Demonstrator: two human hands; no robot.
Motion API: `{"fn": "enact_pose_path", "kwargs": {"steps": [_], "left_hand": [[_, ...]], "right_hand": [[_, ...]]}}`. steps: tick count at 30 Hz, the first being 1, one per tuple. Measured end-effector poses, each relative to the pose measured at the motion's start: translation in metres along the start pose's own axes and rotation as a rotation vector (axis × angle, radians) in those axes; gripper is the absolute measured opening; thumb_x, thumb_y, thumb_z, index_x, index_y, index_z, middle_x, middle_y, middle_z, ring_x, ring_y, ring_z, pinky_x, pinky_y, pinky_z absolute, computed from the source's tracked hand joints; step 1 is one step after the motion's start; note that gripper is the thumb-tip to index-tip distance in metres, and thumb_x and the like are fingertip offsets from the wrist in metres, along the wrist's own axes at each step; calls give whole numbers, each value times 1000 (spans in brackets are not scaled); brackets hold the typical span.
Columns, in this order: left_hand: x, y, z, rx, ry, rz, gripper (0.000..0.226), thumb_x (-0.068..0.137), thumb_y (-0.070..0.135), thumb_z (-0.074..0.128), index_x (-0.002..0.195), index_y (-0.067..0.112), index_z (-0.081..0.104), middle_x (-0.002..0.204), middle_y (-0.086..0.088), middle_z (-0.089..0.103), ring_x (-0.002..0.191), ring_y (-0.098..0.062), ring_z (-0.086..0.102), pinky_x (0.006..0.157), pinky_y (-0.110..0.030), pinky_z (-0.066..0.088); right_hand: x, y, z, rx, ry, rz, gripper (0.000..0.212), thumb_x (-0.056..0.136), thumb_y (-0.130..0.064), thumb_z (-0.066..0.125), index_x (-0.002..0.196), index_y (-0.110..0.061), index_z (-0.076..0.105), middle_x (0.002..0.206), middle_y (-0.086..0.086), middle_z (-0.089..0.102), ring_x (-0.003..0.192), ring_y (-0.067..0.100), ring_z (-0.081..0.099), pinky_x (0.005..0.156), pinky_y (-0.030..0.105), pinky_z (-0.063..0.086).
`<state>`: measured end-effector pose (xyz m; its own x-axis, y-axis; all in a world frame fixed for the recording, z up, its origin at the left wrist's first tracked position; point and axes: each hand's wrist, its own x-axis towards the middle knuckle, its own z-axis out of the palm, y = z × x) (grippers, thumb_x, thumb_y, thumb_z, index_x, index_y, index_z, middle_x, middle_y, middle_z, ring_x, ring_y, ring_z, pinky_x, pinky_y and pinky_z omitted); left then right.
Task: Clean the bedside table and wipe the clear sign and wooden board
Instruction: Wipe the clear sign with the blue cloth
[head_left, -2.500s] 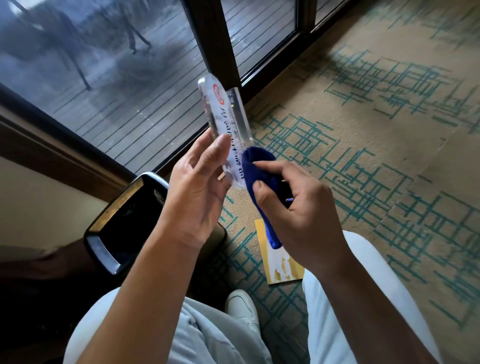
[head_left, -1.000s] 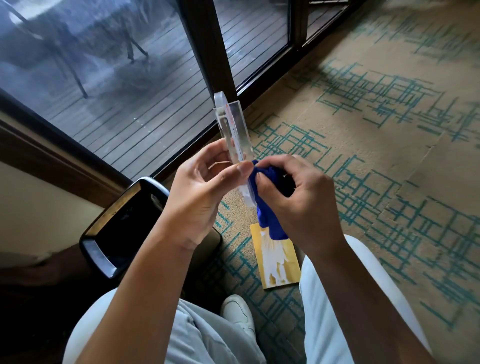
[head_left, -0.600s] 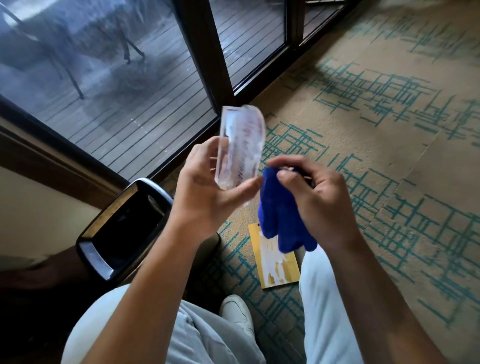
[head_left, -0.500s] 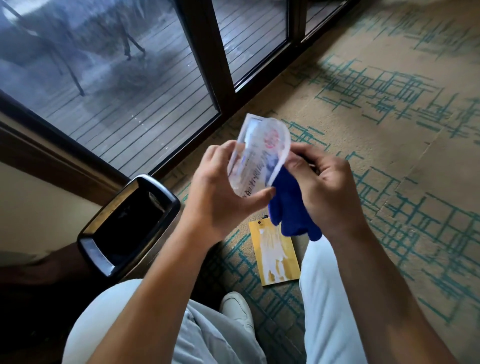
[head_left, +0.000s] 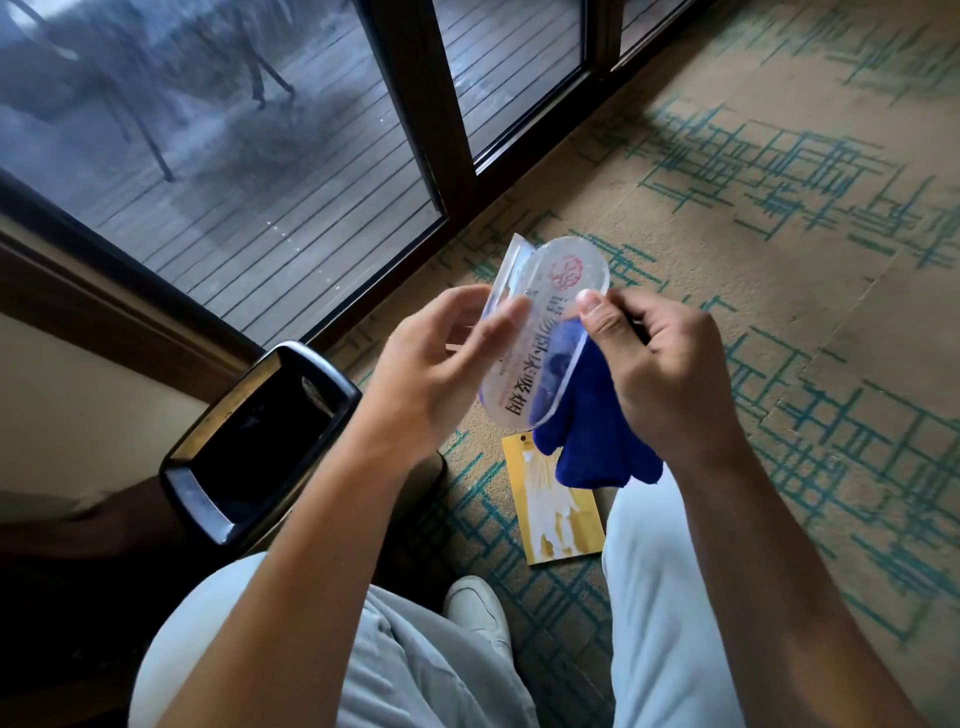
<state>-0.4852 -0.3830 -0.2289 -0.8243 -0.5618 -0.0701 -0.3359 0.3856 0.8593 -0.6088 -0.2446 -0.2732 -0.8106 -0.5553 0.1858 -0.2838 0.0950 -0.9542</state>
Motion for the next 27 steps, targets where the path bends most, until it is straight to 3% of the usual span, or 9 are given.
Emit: {"fn": "enact_pose_path", "kwargs": {"steps": [3, 5, 7, 10, 14, 18, 22, 25, 27], "left_hand": [[-1, 4, -9, -176, -41, -91, 53, 102, 55, 42, 112, 14, 73, 98, -7, 78, 90, -20, 75, 78, -31, 60], [-1, 3, -9, -136, -77, -120, 56, 101, 57, 40, 104, 14, 75, 94, -9, 79, 87, -25, 76, 84, -45, 61], [0, 0, -7, -61, -79, -142, 60, 96, 63, 42, 103, 12, 74, 92, -9, 79, 88, -30, 76, 87, -57, 58], [1, -1, -5, -12, -25, -143, 69, 89, 70, 41, 102, 8, 67, 90, -12, 76, 86, -32, 74, 84, -61, 56], [1, 0, -1, 193, 98, -82, 58, 101, 60, 36, 94, 10, 65, 81, -4, 73, 71, -17, 73, 73, -51, 58], [0, 0, -1, 231, 105, -115, 64, 91, 69, 32, 90, 16, 68, 75, -1, 74, 71, -22, 73, 73, -50, 58], [-1, -1, 4, 476, 197, -77, 61, 93, 74, 38, 81, 21, 66, 70, 4, 68, 74, -21, 68, 70, -44, 56], [0, 0, 4, 460, 187, -59, 72, 88, 77, 25, 80, 18, 66, 72, 0, 69, 72, -24, 69, 68, -46, 57], [1, -1, 3, 429, 179, -33, 76, 88, 76, 21, 82, 15, 68, 73, -2, 71, 72, -26, 70, 67, -47, 58]], "right_hand": [[0, -1, -5, 177, -22, 94, 35, 99, -36, 58, 88, -7, 72, 76, 13, 72, 73, 33, 67, 61, 39, 52], [-4, -2, -2, 245, -25, 123, 31, 97, -36, 58, 90, -9, 72, 79, 23, 70, 77, 43, 65, 64, 48, 53], [-6, -3, 2, 287, -25, 146, 30, 96, -39, 59, 90, -13, 73, 81, 26, 69, 78, 47, 65, 65, 54, 54], [-7, -3, 4, 320, -47, 188, 33, 94, -48, 63, 89, -17, 75, 82, 18, 73, 82, 43, 68, 73, 59, 56], [-4, -6, -2, 434, 44, 297, 39, 81, -58, 68, 80, -21, 78, 74, 4, 75, 73, 25, 69, 72, 45, 57], [8, -13, -17, 532, 170, 284, 35, 77, -56, 70, 72, -21, 77, 68, 0, 68, 69, 20, 61, 68, 32, 50], [19, -30, -27, 545, 119, 175, 30, 75, -52, 69, 69, -23, 78, 62, -6, 67, 58, 12, 60, 59, 22, 48], [23, -42, -23, 512, 4, 70, 26, 76, -43, 78, 86, -19, 79, 74, -2, 73, 65, 17, 68, 63, 33, 55], [24, -43, -17, 343, -59, -43, 26, 83, -28, 81, 104, -14, 76, 86, -3, 75, 75, 13, 71, 70, 30, 56]]}}
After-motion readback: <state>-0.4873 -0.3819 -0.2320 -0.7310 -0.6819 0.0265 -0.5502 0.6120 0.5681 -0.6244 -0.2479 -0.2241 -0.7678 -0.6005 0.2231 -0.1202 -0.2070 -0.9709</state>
